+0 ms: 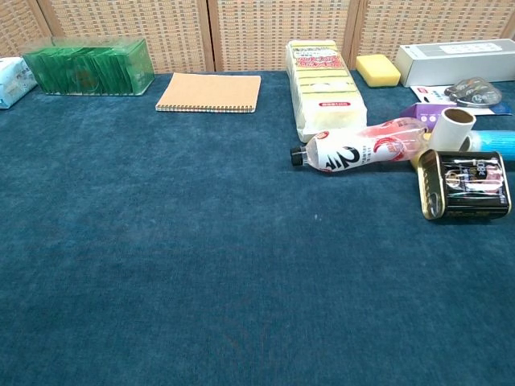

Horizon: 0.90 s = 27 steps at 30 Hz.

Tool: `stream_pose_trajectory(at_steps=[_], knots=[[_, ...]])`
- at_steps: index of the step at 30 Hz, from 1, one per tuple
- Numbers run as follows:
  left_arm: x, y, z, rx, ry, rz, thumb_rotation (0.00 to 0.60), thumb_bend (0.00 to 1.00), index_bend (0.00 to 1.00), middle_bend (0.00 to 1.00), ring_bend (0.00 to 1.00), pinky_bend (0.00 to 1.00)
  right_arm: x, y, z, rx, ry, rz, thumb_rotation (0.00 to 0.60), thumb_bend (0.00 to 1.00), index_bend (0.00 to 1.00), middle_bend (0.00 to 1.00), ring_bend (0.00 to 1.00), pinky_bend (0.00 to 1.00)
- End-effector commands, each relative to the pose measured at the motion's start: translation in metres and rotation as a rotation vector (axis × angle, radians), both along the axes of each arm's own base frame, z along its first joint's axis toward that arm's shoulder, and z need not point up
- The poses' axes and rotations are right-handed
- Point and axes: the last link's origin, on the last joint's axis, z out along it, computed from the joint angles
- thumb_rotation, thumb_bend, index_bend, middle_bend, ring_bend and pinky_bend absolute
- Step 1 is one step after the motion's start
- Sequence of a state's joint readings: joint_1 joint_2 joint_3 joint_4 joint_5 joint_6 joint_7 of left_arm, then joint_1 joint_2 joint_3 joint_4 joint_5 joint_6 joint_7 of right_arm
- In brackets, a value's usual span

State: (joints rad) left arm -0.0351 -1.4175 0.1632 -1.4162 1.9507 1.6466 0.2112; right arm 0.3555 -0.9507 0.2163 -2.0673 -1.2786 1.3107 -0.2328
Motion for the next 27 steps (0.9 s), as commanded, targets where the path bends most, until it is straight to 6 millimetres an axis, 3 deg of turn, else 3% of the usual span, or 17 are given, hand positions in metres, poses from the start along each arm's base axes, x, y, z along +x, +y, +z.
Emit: stream_pose_trajectory(at_steps=[1,2,3,5,8,11,15,18,22,25,27], knots=[[0.002,-0.005,-0.001,-0.017,-0.004,-0.017,0.600,0.29,0.12,0.14,0.13,0.33,0.007,-0.011,0.011,-0.123,0.018,0.055,0.600,0.48,0.81,1.00,1.00,0.92],[0.002,-0.006,0.000,-0.017,-0.008,-0.021,0.600,0.29,0.12,0.14,0.13,0.33,0.007,-0.009,0.008,-0.108,0.022,0.052,0.600,0.48,0.81,1.00,1.00,0.92],[0.003,-0.005,0.002,-0.005,-0.015,-0.020,0.600,0.28,0.12,0.14,0.13,0.33,0.006,0.007,-0.004,-0.001,0.049,0.063,0.600,0.48,0.81,1.00,1.00,0.92],[0.002,-0.002,0.002,0.002,-0.011,-0.013,0.600,0.28,0.12,0.14,0.13,0.33,0.005,0.015,-0.001,0.030,0.089,0.086,0.600,0.48,0.81,1.00,1.00,0.92],[0.000,-0.001,-0.002,-0.006,0.007,-0.003,0.600,0.29,0.12,0.14,0.13,0.33,0.008,-0.006,0.012,-0.157,0.083,0.092,0.600,0.48,0.81,1.00,1.00,0.92],[0.001,-0.005,-0.002,-0.024,0.003,-0.011,0.600,0.29,0.12,0.14,0.13,0.33,0.006,-0.025,0.008,-0.248,0.069,0.039,0.600,0.48,0.81,1.00,1.00,0.92],[0.001,-0.004,0.001,-0.011,-0.007,-0.012,0.600,0.29,0.12,0.14,0.13,0.33,0.001,-0.010,-0.012,-0.047,0.067,0.015,0.600,0.48,0.81,1.00,1.00,0.92],[0.000,0.000,0.001,-0.001,-0.002,-0.001,0.600,0.29,0.12,0.14,0.13,0.33,0.000,0.001,-0.014,0.051,0.082,0.035,0.600,0.48,0.81,1.00,1.00,0.92],[-0.001,-0.002,-0.004,-0.023,0.014,0.004,0.600,0.29,0.12,0.14,0.13,0.33,0.002,-0.011,0.000,-0.043,0.040,0.042,0.600,0.48,0.81,1.00,1.00,0.92],[0.000,-0.005,-0.003,-0.036,0.004,-0.007,0.600,0.29,0.12,0.14,0.13,0.33,0.001,-0.015,-0.001,-0.084,0.053,0.035,0.600,0.48,0.81,1.00,1.00,0.92],[0.000,-0.003,-0.002,-0.020,0.002,-0.006,0.600,0.29,0.12,0.14,0.13,0.33,0.003,0.009,-0.016,0.082,0.068,0.060,0.600,0.48,0.81,1.00,1.00,0.92]])
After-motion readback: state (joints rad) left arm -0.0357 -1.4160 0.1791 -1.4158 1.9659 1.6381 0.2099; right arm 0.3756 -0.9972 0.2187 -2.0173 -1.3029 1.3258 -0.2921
